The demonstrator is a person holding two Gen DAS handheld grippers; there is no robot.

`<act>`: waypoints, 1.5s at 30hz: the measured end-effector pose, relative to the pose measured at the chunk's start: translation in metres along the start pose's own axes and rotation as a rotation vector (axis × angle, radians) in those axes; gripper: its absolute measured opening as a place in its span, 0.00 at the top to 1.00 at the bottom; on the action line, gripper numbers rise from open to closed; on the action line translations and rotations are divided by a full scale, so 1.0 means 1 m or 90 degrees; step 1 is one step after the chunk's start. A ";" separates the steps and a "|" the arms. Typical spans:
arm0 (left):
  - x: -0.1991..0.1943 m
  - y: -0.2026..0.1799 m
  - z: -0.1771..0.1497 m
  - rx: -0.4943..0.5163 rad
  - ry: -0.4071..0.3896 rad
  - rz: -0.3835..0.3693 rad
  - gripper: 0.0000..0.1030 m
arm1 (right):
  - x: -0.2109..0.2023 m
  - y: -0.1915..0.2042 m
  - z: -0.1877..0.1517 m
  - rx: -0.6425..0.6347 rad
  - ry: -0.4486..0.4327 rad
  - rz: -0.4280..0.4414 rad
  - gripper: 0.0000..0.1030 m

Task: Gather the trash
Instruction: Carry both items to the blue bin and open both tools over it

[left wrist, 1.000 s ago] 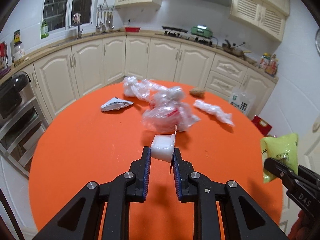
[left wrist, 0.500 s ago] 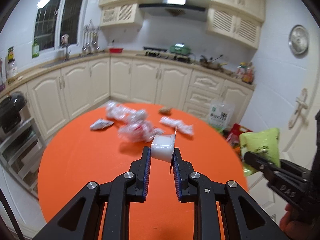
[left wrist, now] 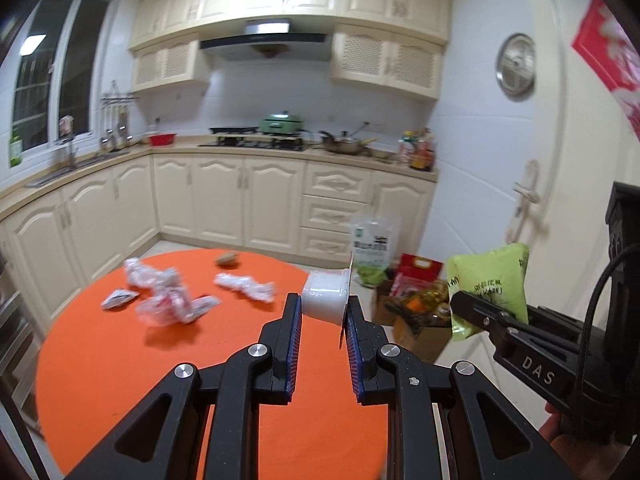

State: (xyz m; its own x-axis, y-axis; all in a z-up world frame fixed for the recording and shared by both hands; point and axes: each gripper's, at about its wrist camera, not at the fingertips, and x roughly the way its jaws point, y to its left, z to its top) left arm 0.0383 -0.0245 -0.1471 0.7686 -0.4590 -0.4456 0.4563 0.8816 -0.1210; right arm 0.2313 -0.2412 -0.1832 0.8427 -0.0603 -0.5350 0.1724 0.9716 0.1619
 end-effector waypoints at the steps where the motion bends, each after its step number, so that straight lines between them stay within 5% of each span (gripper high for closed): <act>1: 0.003 -0.002 0.001 0.004 0.002 -0.009 0.83 | -0.004 -0.006 0.001 0.004 -0.003 -0.008 0.83; 14: 0.072 0.000 0.020 0.041 0.082 -0.105 0.83 | -0.011 -0.101 -0.009 0.067 0.012 -0.099 0.83; 26: 0.186 -0.017 0.039 0.061 0.195 -0.110 0.83 | 0.075 -0.184 -0.045 0.139 0.119 -0.098 0.83; 40: 0.361 -0.089 0.061 0.088 0.303 -0.091 0.83 | 0.190 -0.253 -0.113 0.238 0.259 -0.057 0.82; 45: 0.388 -0.098 0.065 0.103 0.325 -0.081 0.81 | 0.211 -0.267 -0.126 0.262 0.276 -0.055 0.70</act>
State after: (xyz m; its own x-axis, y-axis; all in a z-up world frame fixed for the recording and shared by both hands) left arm 0.3207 -0.2961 -0.2506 0.4070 -0.4134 -0.8145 0.6246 0.7766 -0.0820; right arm 0.2986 -0.4848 -0.4442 0.5476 0.0480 -0.8354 0.4867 0.7938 0.3647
